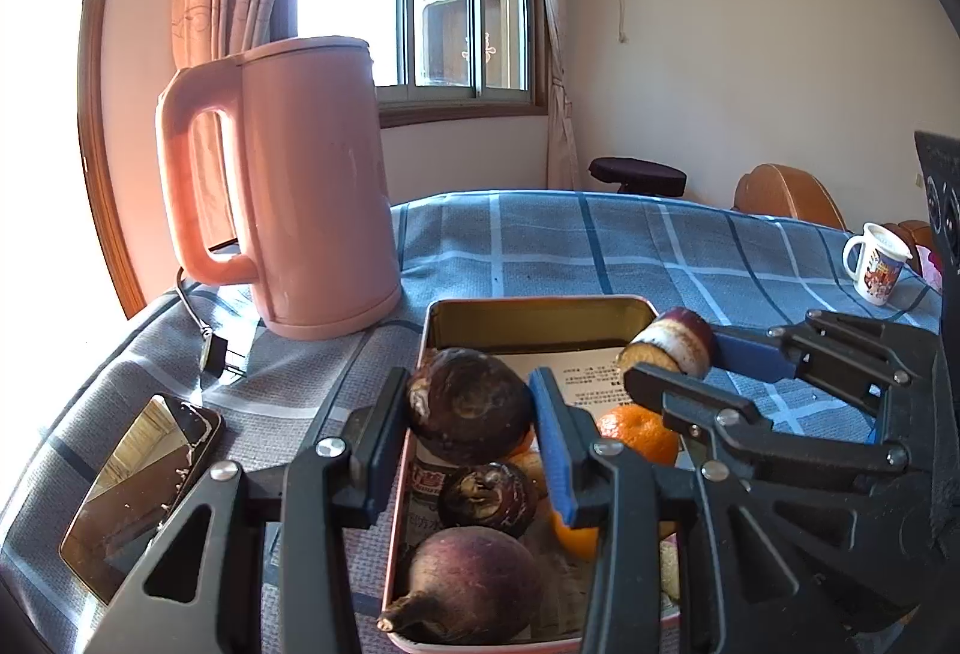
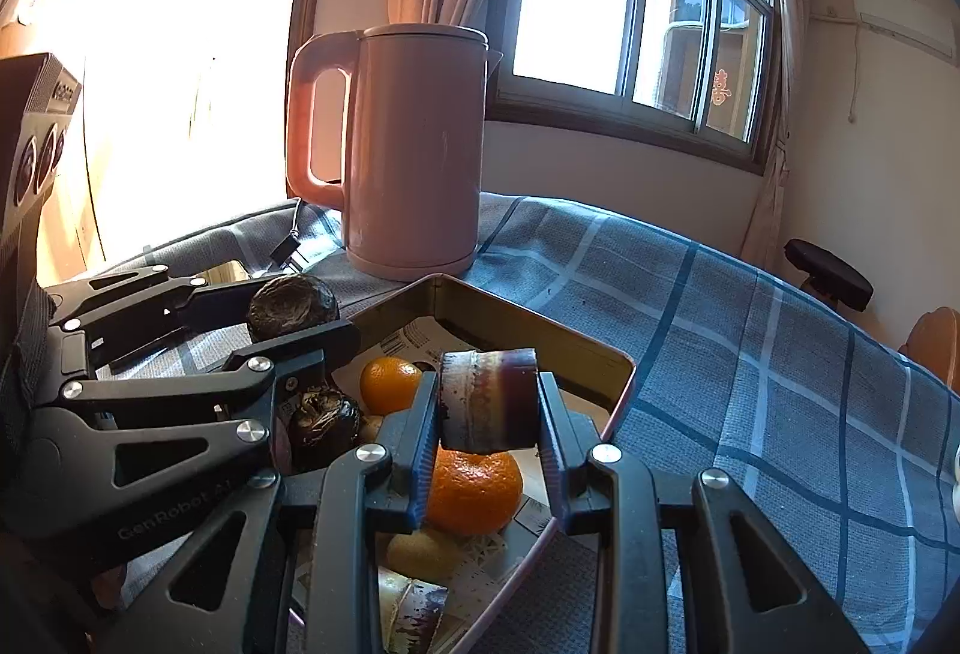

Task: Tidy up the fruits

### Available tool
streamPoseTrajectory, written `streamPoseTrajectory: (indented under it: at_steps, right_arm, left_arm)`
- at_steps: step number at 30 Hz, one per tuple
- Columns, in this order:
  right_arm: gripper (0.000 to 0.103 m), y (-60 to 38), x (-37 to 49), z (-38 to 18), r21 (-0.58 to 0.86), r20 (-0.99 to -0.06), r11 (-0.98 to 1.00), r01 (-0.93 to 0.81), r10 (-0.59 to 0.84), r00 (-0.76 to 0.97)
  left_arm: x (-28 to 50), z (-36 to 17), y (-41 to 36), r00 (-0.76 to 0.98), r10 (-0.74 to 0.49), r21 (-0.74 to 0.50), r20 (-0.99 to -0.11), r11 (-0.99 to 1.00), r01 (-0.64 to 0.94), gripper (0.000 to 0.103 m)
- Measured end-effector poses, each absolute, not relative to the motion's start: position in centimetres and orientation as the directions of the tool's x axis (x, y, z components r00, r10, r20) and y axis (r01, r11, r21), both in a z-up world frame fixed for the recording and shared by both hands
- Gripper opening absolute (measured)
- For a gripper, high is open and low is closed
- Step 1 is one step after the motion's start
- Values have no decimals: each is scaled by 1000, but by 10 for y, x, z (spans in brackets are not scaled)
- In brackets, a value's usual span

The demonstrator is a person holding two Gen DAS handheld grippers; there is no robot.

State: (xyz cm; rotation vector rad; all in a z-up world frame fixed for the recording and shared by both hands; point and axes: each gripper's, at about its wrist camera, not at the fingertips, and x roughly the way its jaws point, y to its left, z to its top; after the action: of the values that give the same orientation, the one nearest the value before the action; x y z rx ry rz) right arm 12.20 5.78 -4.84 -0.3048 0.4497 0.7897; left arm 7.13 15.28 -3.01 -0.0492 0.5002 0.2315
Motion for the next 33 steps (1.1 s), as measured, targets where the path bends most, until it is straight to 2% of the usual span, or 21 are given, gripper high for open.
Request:
streamPoseTrajectory:
  at_steps: [11,12,13,14,16,22,26,29,31,33]
  right_arm:
    - [32,63,126,-59,-82,-559,648,-758,599,573]
    - [33,64,126,-61,-81,-570,642,-762,598,564]
    - [38,65,126,-61,-84,-576,635,-768,598,557]
    - [43,66,123,-61,-93,-575,631,-770,597,559]
    - [58,67,117,-60,-126,-561,634,-763,589,582]
    - [59,57,104,-55,-152,-522,643,-750,592,614]
    - [60,37,103,-48,-122,-492,677,-726,594,637]
    - [62,20,104,-41,-91,-465,706,-703,594,657]
    - [68,10,104,-37,-85,-447,727,-681,583,678]
    - [68,1,103,-32,-76,-432,743,-665,577,694]
  left_arm:
    - [77,-34,155,831,206,23,-517,974,-227,43]
    - [77,-34,155,832,206,24,-515,974,-226,48]
    - [75,-34,153,834,210,30,-510,974,-227,53]
    - [74,-33,152,838,221,39,-499,972,-233,63]
    - [69,-30,150,849,226,38,-478,971,-237,72]
    - [58,-22,148,870,226,34,-439,971,-235,81]
    - [46,-12,150,889,240,5,-391,966,-258,94]
    - [38,-3,149,902,239,-12,-359,965,-261,96]
    - [34,1,147,908,237,-14,-346,966,-258,98]
    - [33,3,143,911,236,-8,-337,967,-254,101]
